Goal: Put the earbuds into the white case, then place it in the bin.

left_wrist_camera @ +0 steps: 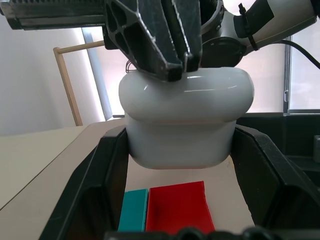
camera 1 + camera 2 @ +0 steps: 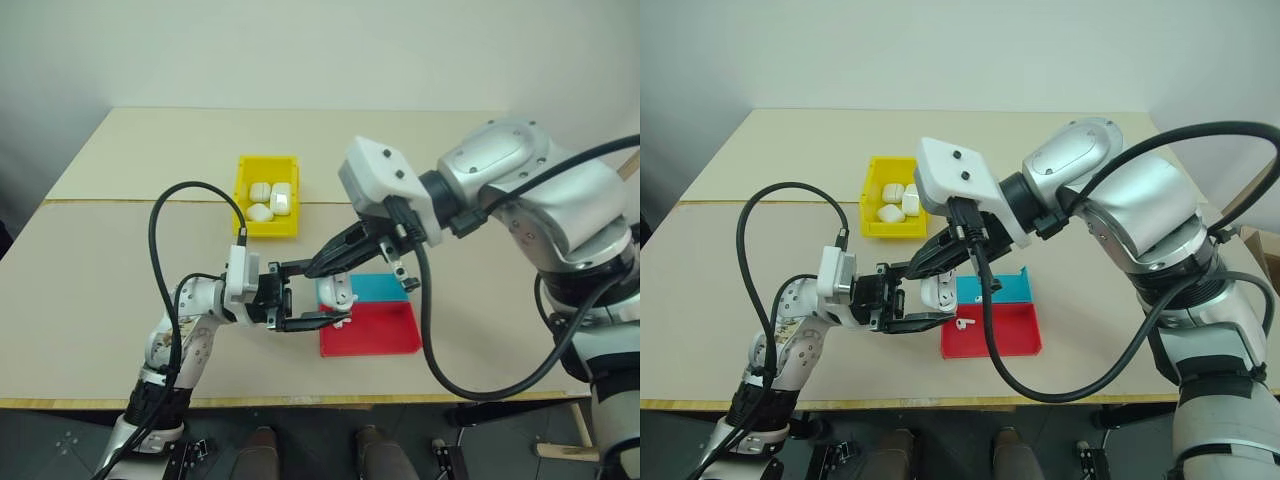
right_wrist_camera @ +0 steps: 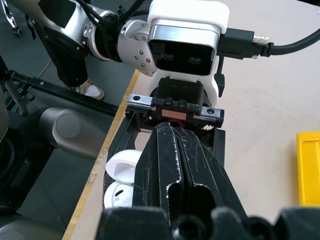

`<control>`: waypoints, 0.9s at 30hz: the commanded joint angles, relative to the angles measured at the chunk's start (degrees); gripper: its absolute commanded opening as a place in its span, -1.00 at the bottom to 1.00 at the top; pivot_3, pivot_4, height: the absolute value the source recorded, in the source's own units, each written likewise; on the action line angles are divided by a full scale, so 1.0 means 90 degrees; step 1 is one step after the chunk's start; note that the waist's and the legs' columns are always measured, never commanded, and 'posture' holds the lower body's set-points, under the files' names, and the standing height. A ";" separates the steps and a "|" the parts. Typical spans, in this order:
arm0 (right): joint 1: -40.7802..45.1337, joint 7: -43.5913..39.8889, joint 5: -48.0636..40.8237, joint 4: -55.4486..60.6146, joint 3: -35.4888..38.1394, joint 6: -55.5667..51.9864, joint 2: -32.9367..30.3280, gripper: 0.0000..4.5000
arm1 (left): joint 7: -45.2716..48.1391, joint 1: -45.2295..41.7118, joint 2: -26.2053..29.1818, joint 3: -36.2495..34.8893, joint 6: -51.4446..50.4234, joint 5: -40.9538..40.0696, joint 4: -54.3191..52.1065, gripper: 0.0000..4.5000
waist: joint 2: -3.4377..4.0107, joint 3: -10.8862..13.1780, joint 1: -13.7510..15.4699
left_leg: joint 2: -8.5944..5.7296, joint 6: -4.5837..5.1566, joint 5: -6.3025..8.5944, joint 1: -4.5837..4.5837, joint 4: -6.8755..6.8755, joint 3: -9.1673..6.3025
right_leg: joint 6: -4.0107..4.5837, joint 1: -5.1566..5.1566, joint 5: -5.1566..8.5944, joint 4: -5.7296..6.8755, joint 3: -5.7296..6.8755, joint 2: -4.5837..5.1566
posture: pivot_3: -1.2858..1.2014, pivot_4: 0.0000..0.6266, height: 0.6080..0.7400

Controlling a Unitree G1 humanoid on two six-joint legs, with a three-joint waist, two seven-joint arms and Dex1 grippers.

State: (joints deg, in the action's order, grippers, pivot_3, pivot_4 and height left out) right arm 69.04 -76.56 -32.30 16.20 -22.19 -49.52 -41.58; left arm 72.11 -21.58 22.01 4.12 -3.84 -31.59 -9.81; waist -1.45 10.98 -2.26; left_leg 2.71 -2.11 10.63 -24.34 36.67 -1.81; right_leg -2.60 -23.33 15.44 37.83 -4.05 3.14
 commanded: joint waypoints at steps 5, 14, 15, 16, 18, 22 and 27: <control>-0.0190 -0.0166 0.0236 0.0068 0.0084 0.0182 -0.0285 -0.98 | 0.0043 -0.0057 -0.0007 -0.0117 0.0115 -0.0250 -0.0158 0.25 | 0.0000 0.0000 -0.0002 | 0.0000 0.0000 0.0000 0.0002 0.0000 0.0000 | 0.0000 0.0000 0.0000 0.0002 0.0000 0.0000 | 0.03 -0.52 1.00; -0.0453 -0.0307 0.0359 0.0153 0.0247 0.0317 -0.0707 -0.98 | 0.0089 -0.0041 -0.0028 -0.0126 0.0161 -0.0259 -0.0118 0.25 | 0.0000 0.0000 -0.0001 | -0.0001 0.0000 0.0000 0.0003 0.0001 0.0000 | 0.0000 0.0002 0.0000 0.0002 0.0000 0.0001 | 0.03 -0.52 1.00; -0.0456 -0.0314 0.0289 0.0166 0.0341 0.0278 -0.0740 -0.98 | 0.0094 -0.0034 -0.0027 -0.0120 0.0171 -0.0243 -0.0113 0.25 | 0.0000 0.0000 0.0000 | -0.0001 0.0000 0.0000 0.0003 0.0001 0.0000 | 0.0000 0.0002 0.0000 0.0002 0.0000 0.0001 | 0.03 -0.52 1.00; -0.0438 -0.0302 0.0148 0.0155 0.0504 0.0192 -0.0748 -0.98 | 0.0091 -0.0025 -0.0027 -0.0115 0.0172 -0.0233 -0.0114 0.25 | 0.0000 0.0000 0.0001 | -0.0001 0.0000 0.0000 0.0002 0.0001 0.0000 | 0.0000 0.0002 0.0000 0.0001 0.0000 0.0001 | 0.03 -0.52 1.00; -0.0381 -0.0247 -0.0125 0.0097 0.0857 0.0031 -0.0735 -0.98 | 0.0063 -0.0006 -0.0028 -0.0111 0.0174 -0.0203 -0.0110 0.25 | 0.0000 0.0000 0.0005 | -0.0001 0.0000 0.0000 0.0002 0.0001 0.0000 | 0.0000 0.0002 0.0000 0.0001 0.0000 0.0001 | 0.03 -0.52 1.00; -0.0451 0.0217 -0.0690 0.0061 0.1792 -0.0299 -0.0641 -0.98 | -0.0341 0.0028 -0.0093 -0.0146 0.0340 0.0138 -0.0093 0.25 | 0.0000 0.0000 0.0011 | -0.0001 0.0000 0.0000 0.0002 0.0001 0.0000 | 0.0000 0.0002 0.0000 0.0002 0.0000 0.0001 | 0.03 -0.52 1.00; -0.1216 0.1407 -0.1127 0.0782 0.2746 -0.0832 -0.0561 -0.98 | -0.2508 -0.0331 -0.0437 -0.0231 0.0084 0.1399 -0.0177 0.25 | -0.0004 -0.0002 0.0076 | -0.0002 0.0001 0.0001 0.0005 0.0006 -0.0004 | 0.0000 0.0013 -0.0001 0.0001 0.0002 0.0002 | 0.03 -0.52 1.00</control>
State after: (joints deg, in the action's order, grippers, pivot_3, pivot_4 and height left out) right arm 58.94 -67.25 -40.47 19.99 -0.81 -55.40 -46.40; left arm 56.35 -22.93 18.52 2.99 -2.43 -22.96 -9.21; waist -1.48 10.97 -1.58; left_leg 2.68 -2.10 10.64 -24.30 36.75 -1.86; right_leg -2.60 -23.21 15.44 37.85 -4.03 3.17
